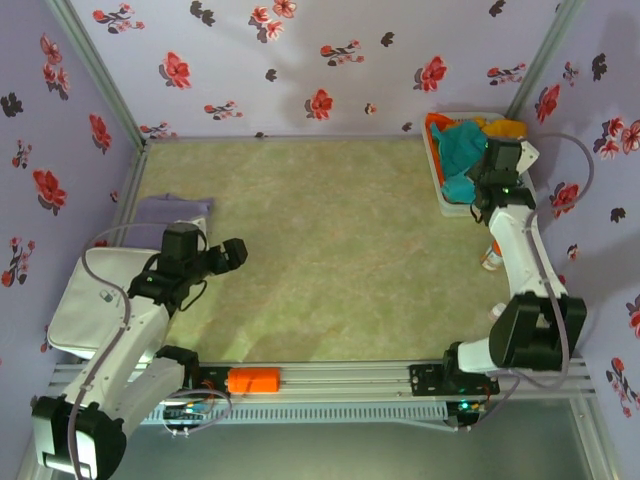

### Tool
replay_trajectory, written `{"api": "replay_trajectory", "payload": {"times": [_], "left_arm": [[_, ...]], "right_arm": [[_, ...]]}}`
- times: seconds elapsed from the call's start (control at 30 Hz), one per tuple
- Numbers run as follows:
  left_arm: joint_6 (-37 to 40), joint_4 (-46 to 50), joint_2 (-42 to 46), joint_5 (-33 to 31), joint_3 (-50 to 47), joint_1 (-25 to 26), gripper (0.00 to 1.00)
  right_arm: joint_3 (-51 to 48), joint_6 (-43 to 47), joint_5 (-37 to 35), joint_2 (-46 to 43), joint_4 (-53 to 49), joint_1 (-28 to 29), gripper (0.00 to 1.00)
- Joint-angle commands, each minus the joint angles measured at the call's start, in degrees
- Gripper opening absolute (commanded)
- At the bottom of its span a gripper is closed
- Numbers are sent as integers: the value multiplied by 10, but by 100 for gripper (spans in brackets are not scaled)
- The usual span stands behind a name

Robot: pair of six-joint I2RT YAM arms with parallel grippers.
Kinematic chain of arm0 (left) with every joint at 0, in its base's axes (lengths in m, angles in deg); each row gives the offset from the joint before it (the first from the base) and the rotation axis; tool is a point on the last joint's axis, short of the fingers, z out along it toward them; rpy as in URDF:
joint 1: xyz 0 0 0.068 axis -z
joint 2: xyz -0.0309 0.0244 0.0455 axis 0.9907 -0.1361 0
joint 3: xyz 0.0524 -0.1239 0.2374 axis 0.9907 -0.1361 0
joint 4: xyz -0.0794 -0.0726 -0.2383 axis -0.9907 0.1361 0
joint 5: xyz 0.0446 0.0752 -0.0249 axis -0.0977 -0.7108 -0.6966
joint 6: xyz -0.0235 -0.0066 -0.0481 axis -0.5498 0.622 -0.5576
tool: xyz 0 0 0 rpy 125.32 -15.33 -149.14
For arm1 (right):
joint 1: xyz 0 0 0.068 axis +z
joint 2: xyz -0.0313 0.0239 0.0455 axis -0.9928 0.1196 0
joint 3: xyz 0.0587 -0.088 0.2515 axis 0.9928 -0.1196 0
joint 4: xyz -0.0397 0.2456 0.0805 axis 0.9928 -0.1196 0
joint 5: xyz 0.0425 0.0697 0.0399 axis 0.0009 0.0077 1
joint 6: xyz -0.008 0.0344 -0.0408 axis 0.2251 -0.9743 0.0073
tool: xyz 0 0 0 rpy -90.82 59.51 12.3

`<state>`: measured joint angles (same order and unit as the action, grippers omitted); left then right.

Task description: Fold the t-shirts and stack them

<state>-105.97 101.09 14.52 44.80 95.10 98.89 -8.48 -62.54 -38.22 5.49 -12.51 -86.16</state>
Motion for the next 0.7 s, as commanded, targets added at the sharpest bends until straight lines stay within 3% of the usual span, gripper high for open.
{"api": "replay_trajectory", "payload": {"times": [0.0,0.33,0.53,0.67], "left_arm": [[-8,-10,-10,11,-1,7,87],[-15,-31,-24,13,-2,12,87],[-19,-42,-35,13,0,16,86],[-19,-47,-37,13,0,18,87]], "right_arm": [[-38,57,-33,-51,81,33,0],[-63,221,-110,-170,159,170,2],[-59,279,-126,-207,226,220,2],[-36,326,-93,-224,247,260,3]]}}
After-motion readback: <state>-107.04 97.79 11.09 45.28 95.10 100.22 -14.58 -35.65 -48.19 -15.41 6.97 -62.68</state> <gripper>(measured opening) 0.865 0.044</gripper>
